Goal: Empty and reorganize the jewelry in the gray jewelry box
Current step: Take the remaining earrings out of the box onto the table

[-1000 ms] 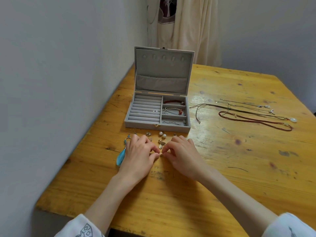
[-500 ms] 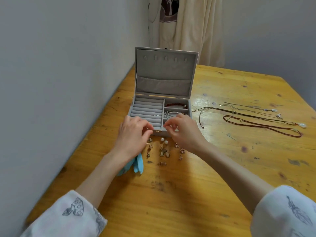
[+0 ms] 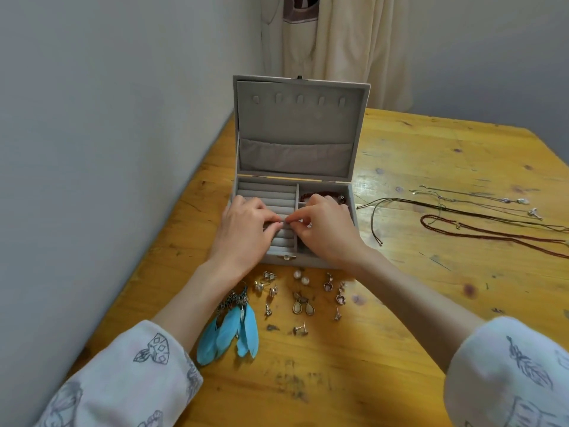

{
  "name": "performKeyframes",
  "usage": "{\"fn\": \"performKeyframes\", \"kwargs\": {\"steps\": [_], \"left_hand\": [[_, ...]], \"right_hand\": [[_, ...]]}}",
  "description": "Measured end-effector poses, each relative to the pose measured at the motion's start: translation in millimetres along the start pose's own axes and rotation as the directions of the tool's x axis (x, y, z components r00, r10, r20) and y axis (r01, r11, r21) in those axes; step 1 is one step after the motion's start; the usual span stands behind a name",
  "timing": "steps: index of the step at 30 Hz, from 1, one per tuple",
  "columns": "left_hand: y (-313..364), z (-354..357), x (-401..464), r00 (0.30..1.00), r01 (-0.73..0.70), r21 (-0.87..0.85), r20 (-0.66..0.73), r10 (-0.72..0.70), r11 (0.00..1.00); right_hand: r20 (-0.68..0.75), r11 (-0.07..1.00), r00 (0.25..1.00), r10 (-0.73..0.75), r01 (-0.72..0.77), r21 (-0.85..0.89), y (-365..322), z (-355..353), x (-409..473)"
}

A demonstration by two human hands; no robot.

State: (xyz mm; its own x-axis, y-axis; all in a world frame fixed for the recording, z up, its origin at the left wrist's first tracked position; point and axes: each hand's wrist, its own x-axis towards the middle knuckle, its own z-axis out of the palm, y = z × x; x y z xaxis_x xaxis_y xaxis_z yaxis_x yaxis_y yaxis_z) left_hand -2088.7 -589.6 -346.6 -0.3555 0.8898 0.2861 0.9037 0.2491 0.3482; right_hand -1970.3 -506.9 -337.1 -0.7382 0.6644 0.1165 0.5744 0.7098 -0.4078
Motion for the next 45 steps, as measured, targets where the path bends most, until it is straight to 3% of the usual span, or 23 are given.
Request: {"fn": "performKeyframes", "kwargs": {"steps": [5, 11, 16, 26, 34, 45], "left_hand": [[-1.6, -1.5, 1.8, 1.0, 0.023, -0.058, 0.022, -0.022, 0.998], [4.4, -5.1, 20.5, 0.98, 0.124, -0.026, 0.161, -0.118, 0.992], [-1.3, -7.0, 29.1, 0.953, 0.117, -0.053, 0.288, -0.097, 0.992], [12.5, -3.1, 7.7, 0.989, 0.06, 0.13, 0.128, -0.077, 0.99], [44.0, -22.2, -57.3, 0.997, 0.051, -0.065, 0.059, -0.048, 0.997], [80.9, 2.6, -132.5, 0.999, 0.013, 0.028, 0.036, -0.014, 1.0]], "right_hand": [[0.002, 0.999, 1.0, 0.025, -0.026, 0.039, -1.1, 2.0, 5.7], [0.061, 0.999, 0.997, 0.037, -0.037, 0.004, -2.0, 0.5, 20.0], [0.144, 0.999, 0.989, 0.034, -0.034, -0.002, 0.1, -5.0, 30.8], [0.037, 0.989, 0.998, -0.049, 0.054, -0.139, -5.0, -3.5, 14.3], [-0.036, 1.0, 0.999, -0.002, 0.002, 0.003, -2.5, -23.5, -69.3], [-0.002, 0.986, 0.996, 0.092, -0.091, 0.142, 16.1, 0.6, -163.2]]}}
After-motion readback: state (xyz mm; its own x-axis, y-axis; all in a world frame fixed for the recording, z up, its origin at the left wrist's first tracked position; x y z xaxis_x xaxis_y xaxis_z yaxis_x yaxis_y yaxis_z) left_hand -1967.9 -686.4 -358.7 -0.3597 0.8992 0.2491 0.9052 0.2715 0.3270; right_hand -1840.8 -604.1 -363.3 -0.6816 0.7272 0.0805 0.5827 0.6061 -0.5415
